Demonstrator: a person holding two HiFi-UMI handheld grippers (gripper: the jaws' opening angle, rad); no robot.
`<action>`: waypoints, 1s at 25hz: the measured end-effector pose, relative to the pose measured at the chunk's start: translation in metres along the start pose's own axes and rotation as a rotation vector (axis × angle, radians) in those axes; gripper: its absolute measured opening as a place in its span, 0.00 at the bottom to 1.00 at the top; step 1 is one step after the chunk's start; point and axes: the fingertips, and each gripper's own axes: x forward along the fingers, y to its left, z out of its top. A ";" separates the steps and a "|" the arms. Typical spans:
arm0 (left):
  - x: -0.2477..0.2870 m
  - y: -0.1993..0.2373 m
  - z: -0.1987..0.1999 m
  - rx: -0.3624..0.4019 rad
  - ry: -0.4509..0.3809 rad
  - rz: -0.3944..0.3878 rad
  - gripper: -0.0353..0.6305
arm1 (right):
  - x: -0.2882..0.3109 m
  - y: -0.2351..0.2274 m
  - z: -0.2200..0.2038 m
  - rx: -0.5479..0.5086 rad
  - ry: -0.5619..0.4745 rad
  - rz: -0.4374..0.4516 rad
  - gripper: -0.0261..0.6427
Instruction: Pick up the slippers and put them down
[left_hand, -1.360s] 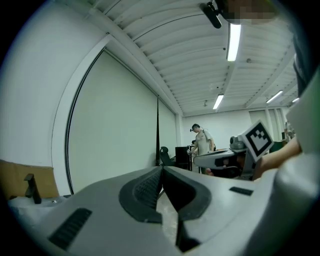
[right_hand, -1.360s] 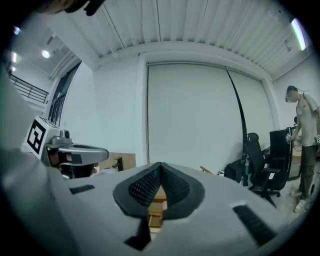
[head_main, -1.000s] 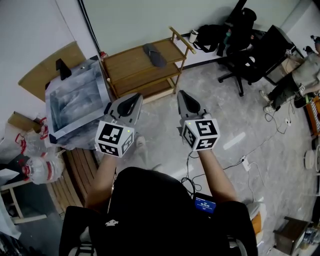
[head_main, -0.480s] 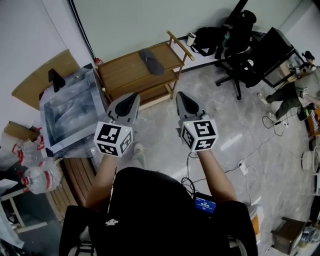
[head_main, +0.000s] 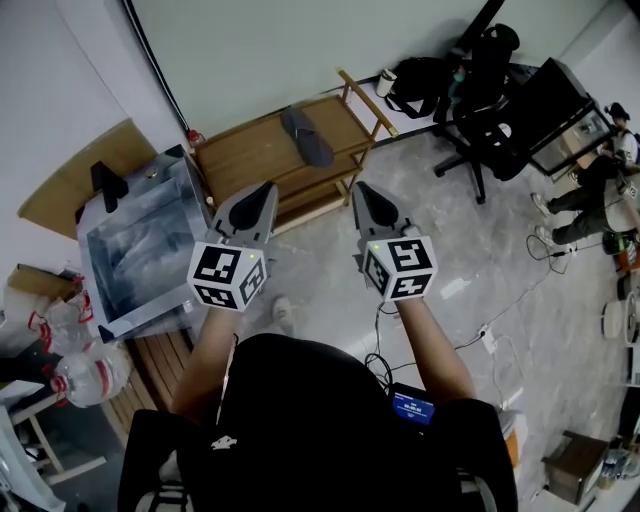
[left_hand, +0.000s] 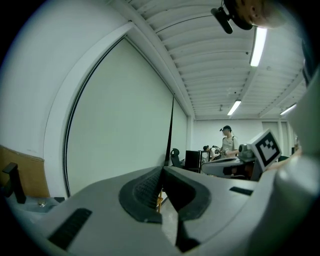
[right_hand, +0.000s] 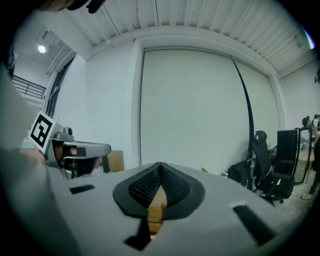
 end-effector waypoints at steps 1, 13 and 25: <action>0.004 0.007 0.000 -0.003 0.001 -0.003 0.06 | 0.007 0.000 0.001 -0.001 0.001 -0.003 0.03; 0.049 0.083 -0.014 0.002 0.060 -0.058 0.06 | 0.093 0.007 0.005 -0.023 0.023 -0.059 0.03; 0.072 0.117 -0.031 -0.038 0.092 -0.058 0.06 | 0.134 0.005 -0.001 -0.028 0.047 -0.071 0.03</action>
